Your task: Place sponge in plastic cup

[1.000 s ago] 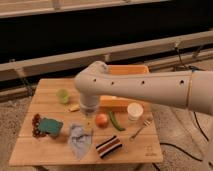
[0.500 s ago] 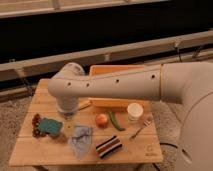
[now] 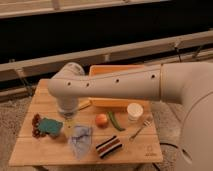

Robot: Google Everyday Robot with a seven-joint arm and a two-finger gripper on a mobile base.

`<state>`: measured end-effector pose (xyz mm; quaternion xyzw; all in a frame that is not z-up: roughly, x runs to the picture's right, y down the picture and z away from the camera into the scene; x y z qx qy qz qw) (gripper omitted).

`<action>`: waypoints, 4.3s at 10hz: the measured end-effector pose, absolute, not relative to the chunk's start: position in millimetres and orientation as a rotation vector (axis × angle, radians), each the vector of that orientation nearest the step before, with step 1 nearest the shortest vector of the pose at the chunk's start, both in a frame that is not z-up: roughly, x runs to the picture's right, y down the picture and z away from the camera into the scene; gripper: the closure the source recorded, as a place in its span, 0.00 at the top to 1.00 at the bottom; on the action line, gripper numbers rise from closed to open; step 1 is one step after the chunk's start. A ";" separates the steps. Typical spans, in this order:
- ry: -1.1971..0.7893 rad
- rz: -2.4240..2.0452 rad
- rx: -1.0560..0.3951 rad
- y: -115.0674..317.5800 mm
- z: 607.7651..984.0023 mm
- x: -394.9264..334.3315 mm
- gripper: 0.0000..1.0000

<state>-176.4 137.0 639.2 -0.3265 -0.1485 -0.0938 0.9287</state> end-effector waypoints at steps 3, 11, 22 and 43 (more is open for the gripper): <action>-0.266 -0.203 -0.635 137.6 642.7 -193.7 0.80; -0.221 -0.256 -0.642 154.5 680.5 -269.8 0.80; -0.187 -0.212 -0.737 187.4 709.5 -295.8 0.80; -0.211 -0.162 -0.592 93.5 696.8 -263.3 0.00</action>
